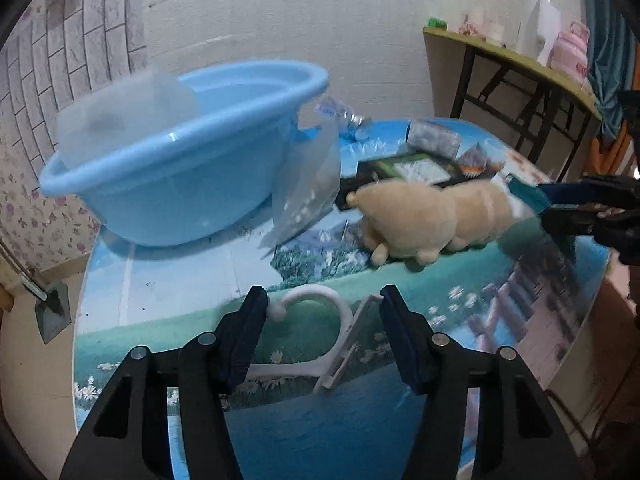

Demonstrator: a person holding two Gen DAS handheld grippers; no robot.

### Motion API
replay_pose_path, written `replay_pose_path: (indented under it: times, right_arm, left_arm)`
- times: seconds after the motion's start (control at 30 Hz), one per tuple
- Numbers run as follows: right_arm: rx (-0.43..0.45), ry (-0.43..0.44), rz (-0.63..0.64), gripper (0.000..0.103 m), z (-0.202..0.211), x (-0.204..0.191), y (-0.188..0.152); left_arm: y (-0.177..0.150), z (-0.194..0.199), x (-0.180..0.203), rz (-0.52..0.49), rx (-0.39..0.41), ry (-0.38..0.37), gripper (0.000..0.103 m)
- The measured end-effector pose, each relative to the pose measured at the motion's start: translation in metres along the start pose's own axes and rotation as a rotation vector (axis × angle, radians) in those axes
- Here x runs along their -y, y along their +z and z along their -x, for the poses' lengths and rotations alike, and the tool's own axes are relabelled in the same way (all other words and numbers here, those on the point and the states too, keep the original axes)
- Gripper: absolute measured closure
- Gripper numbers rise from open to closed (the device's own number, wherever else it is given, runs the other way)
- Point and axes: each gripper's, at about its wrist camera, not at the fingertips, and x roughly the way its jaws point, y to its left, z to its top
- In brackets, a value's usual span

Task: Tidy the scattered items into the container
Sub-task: 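Carry the hanger and green packet over the basin and release both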

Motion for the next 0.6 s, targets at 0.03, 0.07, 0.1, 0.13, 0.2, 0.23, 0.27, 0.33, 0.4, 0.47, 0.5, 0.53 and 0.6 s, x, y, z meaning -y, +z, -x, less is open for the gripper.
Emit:
replay_pose_path:
  times: [0.03,0.07,0.1,0.13,0.2,0.23,0.27,0.33,0.4,0.47,0.5,0.53,0.6]
  right_arm:
    - [0.005,0.003,0.000,0.057,0.001,0.000,0.001]
    - [0.009,0.007,0.000,0.057,0.002,-0.001,0.003]
    - [0.012,0.011,0.000,0.057,0.003,-0.001,0.004]
    - [0.016,0.014,0.001,0.057,0.004,-0.002,0.006]
    - [0.026,0.020,0.005,0.057,0.006,-0.003,0.009]
    - [0.032,0.024,0.009,0.057,0.007,-0.005,0.012]
    - [0.036,0.027,0.011,0.057,0.007,-0.006,0.013]
    - [0.047,0.036,0.014,0.057,0.008,-0.008,0.017]
    - [0.054,0.042,0.016,0.058,0.009,-0.009,0.020]
    - [0.061,0.048,0.018,0.057,0.010,-0.010,0.023]
    - [0.065,0.053,0.018,0.057,0.010,-0.011,0.024]
    - [0.068,0.059,0.018,0.057,0.011,-0.011,0.026]
    - [0.078,0.069,0.025,0.057,0.012,-0.013,0.033]
  left_arm:
    - [0.003,0.003,-0.002,0.004,0.010,-0.004,0.046]
    - [0.005,0.009,-0.001,0.009,0.026,-0.010,0.046]
    - [0.008,0.014,0.002,0.014,0.045,-0.016,0.046]
    - [0.010,0.018,0.004,0.018,0.059,-0.021,0.046]
    - [0.015,0.027,0.007,0.018,0.089,-0.025,0.046]
    - [0.016,0.031,0.008,0.017,0.101,-0.024,0.046]
    - [0.017,0.036,0.008,0.017,0.114,-0.024,0.046]
    - [0.021,0.044,0.009,0.020,0.142,-0.031,0.046]
    - [0.024,0.055,0.005,0.023,0.167,-0.031,0.046]
    - [0.030,0.066,0.005,0.026,0.196,-0.024,0.046]
    - [0.033,0.071,0.005,0.027,0.210,-0.023,0.046]
    - [0.035,0.078,0.004,0.027,0.218,-0.026,0.046]
    - [0.042,0.087,0.001,0.027,0.238,-0.030,0.046]
